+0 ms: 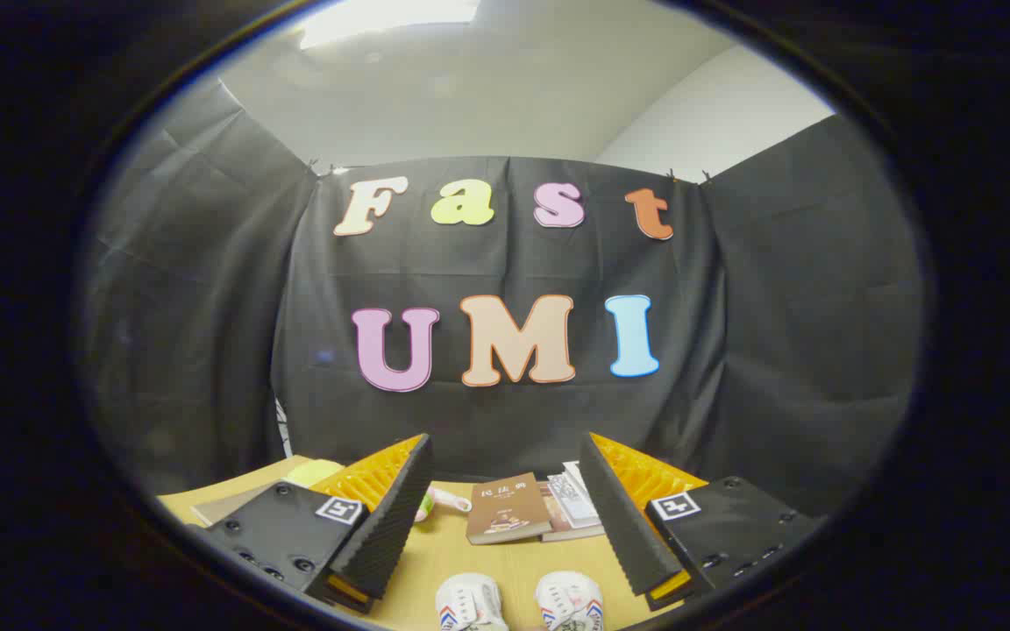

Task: Open the storage box then place both shoes into the box .Put the left shoe in first, then the right shoe, with the right side of both shoes facing outward in a uniform manner.

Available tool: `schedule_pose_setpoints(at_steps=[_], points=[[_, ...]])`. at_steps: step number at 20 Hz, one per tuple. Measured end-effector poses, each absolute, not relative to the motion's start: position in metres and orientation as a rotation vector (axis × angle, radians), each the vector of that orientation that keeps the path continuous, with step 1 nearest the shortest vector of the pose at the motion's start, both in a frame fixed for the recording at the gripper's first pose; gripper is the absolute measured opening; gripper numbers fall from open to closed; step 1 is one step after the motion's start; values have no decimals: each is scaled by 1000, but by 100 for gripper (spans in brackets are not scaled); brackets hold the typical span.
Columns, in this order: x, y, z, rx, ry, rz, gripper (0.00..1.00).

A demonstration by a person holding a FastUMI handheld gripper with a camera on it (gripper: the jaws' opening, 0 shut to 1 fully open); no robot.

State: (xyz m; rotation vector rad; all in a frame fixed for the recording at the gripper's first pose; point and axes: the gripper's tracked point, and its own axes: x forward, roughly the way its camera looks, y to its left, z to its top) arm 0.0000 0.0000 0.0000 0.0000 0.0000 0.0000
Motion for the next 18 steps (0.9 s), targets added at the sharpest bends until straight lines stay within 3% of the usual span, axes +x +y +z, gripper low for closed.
schedule_pose_setpoints(at_steps=[18], points=[[3, -4, 4, 13, -16, 46, 100]])
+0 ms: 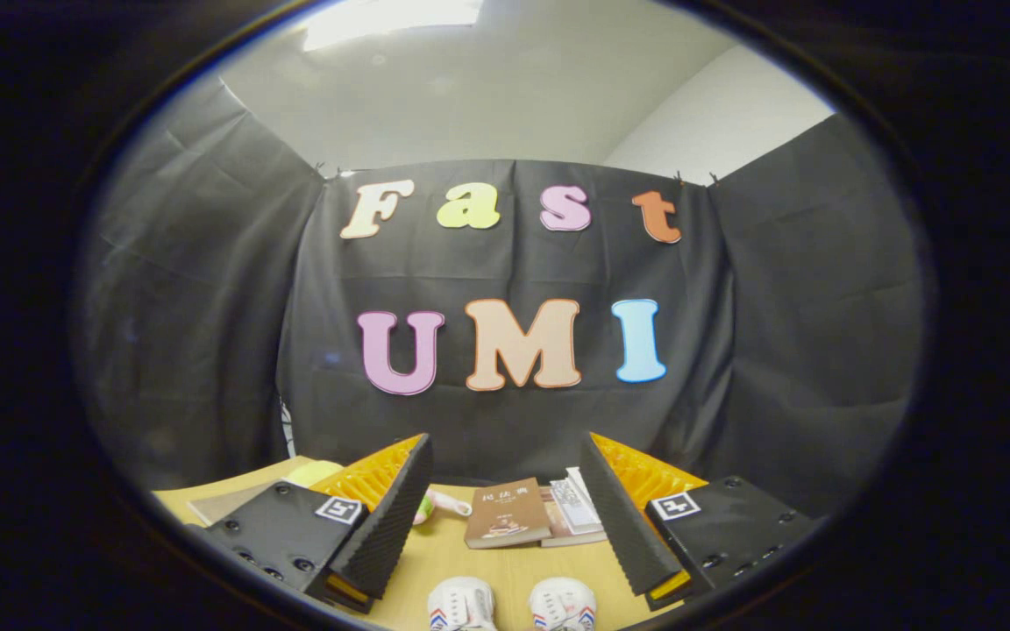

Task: Open the storage box then place both shoes into the box .Put the left shoe in first, then the right shoe, with the right side of both shoes facing outward in a uniform manner.

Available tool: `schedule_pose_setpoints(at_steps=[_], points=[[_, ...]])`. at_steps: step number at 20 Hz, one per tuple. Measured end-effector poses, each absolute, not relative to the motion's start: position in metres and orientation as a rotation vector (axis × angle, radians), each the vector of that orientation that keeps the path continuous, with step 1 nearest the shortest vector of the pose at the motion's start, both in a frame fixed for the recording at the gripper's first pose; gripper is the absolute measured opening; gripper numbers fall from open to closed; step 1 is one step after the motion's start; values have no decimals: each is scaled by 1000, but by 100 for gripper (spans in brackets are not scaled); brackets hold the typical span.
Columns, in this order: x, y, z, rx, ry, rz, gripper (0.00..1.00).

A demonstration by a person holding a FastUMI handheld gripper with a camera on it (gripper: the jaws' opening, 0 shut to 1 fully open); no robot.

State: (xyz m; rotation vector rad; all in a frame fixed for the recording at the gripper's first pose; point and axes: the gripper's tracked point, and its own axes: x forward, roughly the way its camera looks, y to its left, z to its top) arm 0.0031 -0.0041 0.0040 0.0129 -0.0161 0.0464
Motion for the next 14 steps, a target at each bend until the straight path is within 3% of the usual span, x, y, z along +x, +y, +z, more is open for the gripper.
schedule_pose_setpoints(at_steps=[14], points=[[4, 27, -80, 506, 237, 285, 100]])
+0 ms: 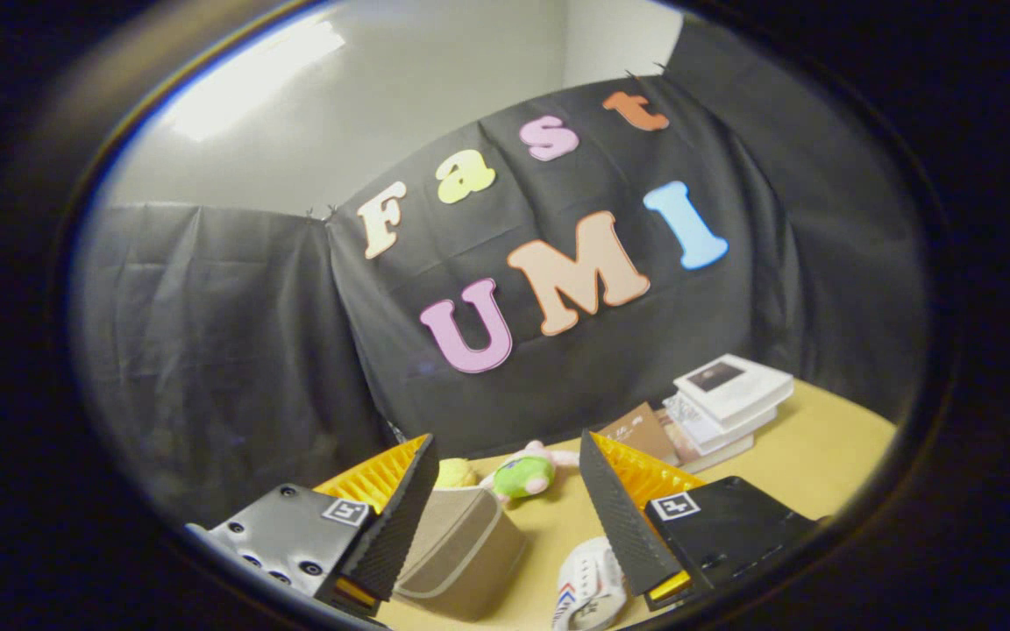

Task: Open the storage box then place both shoes into the box .Put the left shoe in first, then the right shoe, with the right side of both shoes facing outward in a uniform manner.

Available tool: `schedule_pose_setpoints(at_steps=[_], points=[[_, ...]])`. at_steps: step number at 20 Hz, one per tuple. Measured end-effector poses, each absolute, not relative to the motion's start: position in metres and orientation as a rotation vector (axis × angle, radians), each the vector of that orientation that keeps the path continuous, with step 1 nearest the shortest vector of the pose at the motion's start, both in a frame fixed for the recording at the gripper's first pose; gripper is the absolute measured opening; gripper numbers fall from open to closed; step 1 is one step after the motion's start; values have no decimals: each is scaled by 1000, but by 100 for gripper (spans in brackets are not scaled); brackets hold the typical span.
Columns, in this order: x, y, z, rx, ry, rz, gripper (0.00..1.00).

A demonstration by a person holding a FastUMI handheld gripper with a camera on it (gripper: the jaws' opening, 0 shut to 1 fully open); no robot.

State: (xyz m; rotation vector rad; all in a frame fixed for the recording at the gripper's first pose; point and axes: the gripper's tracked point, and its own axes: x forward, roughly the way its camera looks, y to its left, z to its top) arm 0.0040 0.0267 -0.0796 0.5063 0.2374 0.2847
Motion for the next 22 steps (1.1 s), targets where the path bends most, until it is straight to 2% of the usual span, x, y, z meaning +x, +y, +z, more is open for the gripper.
schedule_pose_setpoints(at_steps=[4, 14, 22], points=[[7, 33, -120, 635, 374, 309, 100], [-28, 107, -199, 1013, 759, 503, 100], [-50, 160, -225, 1295, 968, 603, 100]])
